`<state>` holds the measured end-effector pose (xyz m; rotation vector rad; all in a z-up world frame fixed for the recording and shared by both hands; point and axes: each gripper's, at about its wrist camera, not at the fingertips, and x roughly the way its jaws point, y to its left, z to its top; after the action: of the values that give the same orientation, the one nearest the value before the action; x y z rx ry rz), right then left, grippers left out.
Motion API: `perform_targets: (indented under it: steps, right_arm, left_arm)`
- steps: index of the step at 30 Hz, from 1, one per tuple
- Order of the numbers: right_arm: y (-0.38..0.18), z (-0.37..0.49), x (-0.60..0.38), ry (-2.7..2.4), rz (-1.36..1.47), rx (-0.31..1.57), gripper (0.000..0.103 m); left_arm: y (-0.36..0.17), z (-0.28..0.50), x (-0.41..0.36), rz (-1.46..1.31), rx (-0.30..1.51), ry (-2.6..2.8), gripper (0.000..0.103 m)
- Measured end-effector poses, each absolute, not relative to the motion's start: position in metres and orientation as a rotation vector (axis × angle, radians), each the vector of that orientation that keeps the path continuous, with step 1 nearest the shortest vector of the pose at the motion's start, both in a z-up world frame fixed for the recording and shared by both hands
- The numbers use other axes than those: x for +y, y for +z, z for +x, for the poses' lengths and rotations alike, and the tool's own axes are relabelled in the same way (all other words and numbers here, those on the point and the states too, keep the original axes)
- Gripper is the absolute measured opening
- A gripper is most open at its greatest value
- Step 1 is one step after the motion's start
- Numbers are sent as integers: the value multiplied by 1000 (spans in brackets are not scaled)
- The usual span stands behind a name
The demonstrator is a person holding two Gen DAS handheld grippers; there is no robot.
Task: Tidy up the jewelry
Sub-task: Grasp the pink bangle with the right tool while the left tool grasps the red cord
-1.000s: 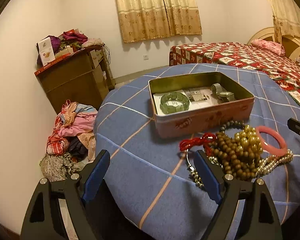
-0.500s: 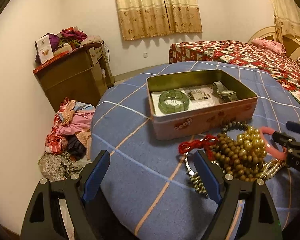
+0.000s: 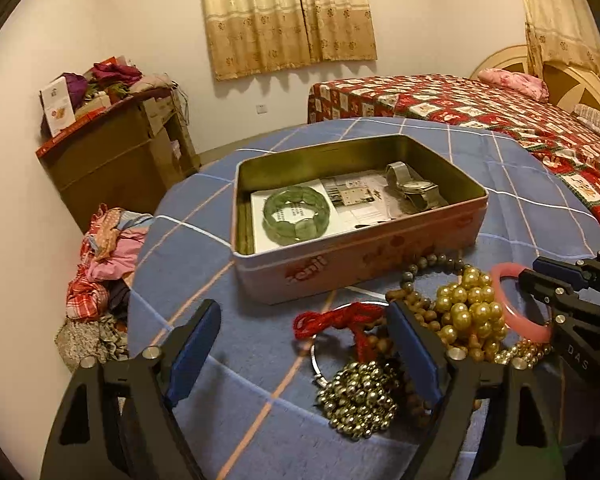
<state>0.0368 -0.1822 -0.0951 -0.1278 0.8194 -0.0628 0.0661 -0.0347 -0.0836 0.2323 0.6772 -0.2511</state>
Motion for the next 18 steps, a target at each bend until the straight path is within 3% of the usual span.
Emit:
perform_targets:
  steps: [2, 4, 7, 18]
  right_arm:
    - [-94, 37, -182, -64, -134, 816, 18]
    - [-94, 37, -180, -64, -142, 811, 16]
    - [-93, 35, -181, -67, -141, 793, 12]
    - [-75, 24, -189, -74, -88, 710, 11]
  left_arm:
    - [-87, 70, -37, 220, 710, -289, 21]
    - [-87, 70, -36, 199, 727, -325, 7]
    - [-81, 65, -33, 176, 711, -348, 1]
    - [-43, 49, -7, 113, 614, -353, 0]
